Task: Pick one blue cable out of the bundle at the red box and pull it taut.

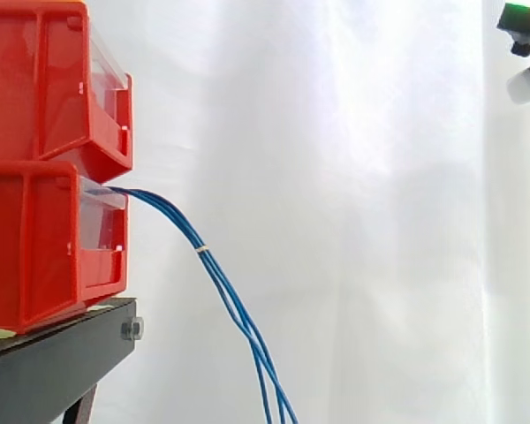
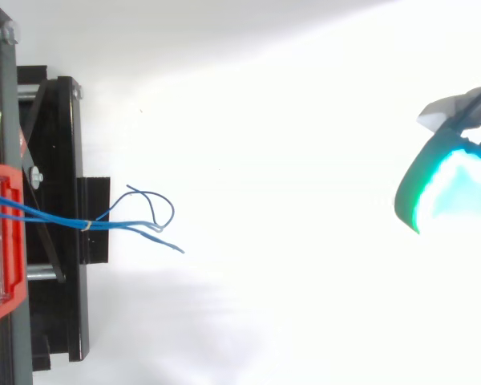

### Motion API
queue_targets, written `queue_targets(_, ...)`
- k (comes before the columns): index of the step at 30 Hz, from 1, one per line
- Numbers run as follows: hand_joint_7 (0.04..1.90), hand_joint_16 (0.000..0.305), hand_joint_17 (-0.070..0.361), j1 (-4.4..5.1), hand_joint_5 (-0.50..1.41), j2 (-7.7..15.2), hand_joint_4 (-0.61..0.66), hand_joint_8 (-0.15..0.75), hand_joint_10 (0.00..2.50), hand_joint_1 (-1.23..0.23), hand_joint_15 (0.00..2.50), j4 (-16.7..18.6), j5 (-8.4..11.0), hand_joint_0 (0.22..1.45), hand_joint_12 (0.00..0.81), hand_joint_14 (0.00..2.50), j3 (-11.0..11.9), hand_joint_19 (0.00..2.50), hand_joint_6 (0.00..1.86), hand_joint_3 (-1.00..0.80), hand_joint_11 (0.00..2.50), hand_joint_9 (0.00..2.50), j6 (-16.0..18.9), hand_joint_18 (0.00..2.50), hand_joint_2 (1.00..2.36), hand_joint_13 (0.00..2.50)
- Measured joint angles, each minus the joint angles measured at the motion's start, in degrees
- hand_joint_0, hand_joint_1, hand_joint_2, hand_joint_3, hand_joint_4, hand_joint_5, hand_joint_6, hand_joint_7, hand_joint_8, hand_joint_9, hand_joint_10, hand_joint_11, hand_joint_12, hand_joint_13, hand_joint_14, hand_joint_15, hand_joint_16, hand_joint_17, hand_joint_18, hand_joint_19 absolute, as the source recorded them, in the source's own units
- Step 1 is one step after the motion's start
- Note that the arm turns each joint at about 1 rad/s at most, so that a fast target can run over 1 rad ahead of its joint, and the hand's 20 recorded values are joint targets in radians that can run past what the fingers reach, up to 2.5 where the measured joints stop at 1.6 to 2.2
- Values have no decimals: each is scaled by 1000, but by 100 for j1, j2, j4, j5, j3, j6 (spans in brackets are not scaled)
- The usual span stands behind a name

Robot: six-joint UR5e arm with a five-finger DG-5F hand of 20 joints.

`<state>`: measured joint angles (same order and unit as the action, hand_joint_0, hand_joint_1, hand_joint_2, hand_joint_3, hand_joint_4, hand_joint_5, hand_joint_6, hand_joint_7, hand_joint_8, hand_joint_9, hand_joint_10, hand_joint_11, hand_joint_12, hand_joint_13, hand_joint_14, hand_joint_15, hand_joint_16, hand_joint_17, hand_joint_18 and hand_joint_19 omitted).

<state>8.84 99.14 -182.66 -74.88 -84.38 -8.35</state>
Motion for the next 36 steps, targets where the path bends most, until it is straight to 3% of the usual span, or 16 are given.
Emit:
queue_targets(4, 826, 60, 135, 80, -145, 5, 273, 280, 11, -904, 0, 404, 159, 528, 374, 0, -247, 24, 503, -500, 358, 695, -91, 209, 1000, 298)
queue_targets(10, 947, 66, 148, 215, -134, 97, 231, 285, 11, -907, 3, 1060, 629, 467, 385, 0, -638, 50, 502, -500, 436, 645, -174, 92, 1000, 216)
queue_targets(16, 918, 68, 152, 262, -141, 398, 224, 312, 15, -903, 30, 1219, 829, 451, 405, 0, -703, 51, 503, -500, 763, 835, -194, 177, 1000, 296)
queue_targets(24, 900, 63, 142, 243, -134, 851, 224, 311, 16, -886, 139, 1740, 944, 478, 400, 4, -705, 139, 503, -500, 829, 820, -222, 319, 1000, 456)
queue_targets(29, 769, 63, 143, 218, -144, 1004, 185, 278, 0, -872, 0, 2020, 996, 475, 399, 0, -704, 50, 502, -500, 75, 431, -297, 173, 1000, 242)
queue_targets(36, 679, 70, 156, 201, -168, 1200, 141, 328, 0, -808, 0, 2350, 1085, 440, 436, 0, -693, 0, 502, -500, 0, 236, -404, 0, 1000, 115)
